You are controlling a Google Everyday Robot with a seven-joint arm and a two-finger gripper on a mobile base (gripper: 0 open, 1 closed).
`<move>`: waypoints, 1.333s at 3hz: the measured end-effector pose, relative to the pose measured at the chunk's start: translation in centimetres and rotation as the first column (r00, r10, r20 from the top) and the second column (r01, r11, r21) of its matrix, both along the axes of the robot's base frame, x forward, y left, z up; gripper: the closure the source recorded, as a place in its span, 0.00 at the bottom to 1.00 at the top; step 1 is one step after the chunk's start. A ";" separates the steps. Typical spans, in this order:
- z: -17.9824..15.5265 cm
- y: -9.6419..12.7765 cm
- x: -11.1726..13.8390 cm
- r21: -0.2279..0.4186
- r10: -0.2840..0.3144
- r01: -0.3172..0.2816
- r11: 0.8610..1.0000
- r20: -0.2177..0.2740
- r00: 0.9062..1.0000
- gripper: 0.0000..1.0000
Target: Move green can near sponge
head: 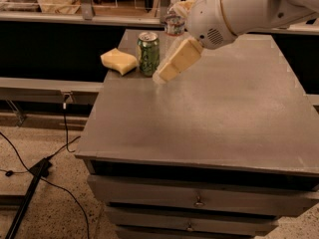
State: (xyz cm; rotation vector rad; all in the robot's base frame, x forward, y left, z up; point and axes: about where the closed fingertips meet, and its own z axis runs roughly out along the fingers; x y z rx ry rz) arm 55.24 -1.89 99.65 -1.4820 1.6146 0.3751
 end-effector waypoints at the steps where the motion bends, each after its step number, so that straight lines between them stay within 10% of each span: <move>1: 0.0 0.0 0.0 0.000 0.000 0.000 1.000 0.000 1.000 0.00; 4: -0.4 -5.7 1.7 0.095 -0.104 0.104 0.990 -0.008 0.995 0.00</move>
Offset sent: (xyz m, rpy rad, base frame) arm 0.0225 -0.0404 0.0015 0.0765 -0.0159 -0.0729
